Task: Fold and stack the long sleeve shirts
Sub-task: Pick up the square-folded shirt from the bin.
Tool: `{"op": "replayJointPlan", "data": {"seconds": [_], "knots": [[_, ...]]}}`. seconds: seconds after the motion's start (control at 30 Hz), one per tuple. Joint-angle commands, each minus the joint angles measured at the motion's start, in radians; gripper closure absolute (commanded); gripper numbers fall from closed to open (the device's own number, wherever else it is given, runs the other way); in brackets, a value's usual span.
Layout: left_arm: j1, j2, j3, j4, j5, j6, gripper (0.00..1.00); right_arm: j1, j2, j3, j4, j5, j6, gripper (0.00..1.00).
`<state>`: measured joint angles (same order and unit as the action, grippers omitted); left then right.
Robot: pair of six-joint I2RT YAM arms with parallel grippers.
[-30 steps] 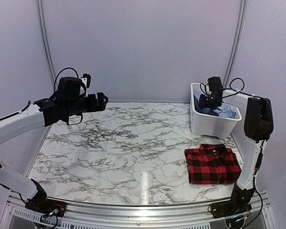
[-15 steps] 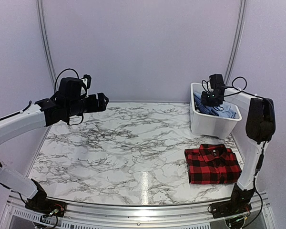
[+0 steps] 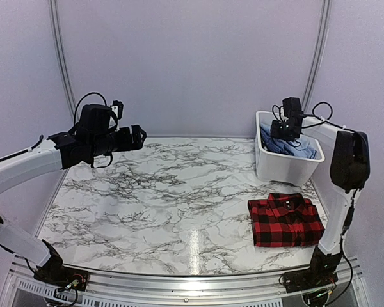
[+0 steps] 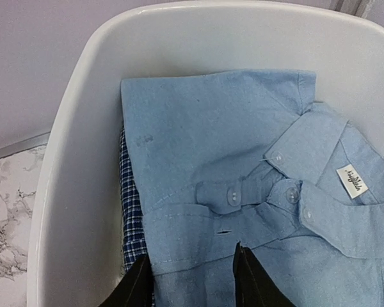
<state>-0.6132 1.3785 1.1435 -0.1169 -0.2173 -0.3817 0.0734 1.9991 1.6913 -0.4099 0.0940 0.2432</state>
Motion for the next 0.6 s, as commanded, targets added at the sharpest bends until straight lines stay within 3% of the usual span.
{"op": "replayJointPlan", "data": {"seconds": [0.0,0.47,0.57], "knots": [[0.006,0.013,0.019,-0.004,0.004,0.000,0.01,-0.020,0.024,0.055,0.023,-0.013,0.021,0.63],[0.006,0.034,0.028,-0.003,0.012,0.000,0.01,-0.020,0.097,0.096,-0.026,-0.039,0.000,0.63],[0.006,0.035,0.030,-0.003,0.013,-0.001,0.01,-0.021,0.091,0.097,-0.022,-0.028,0.001,0.74]]}}
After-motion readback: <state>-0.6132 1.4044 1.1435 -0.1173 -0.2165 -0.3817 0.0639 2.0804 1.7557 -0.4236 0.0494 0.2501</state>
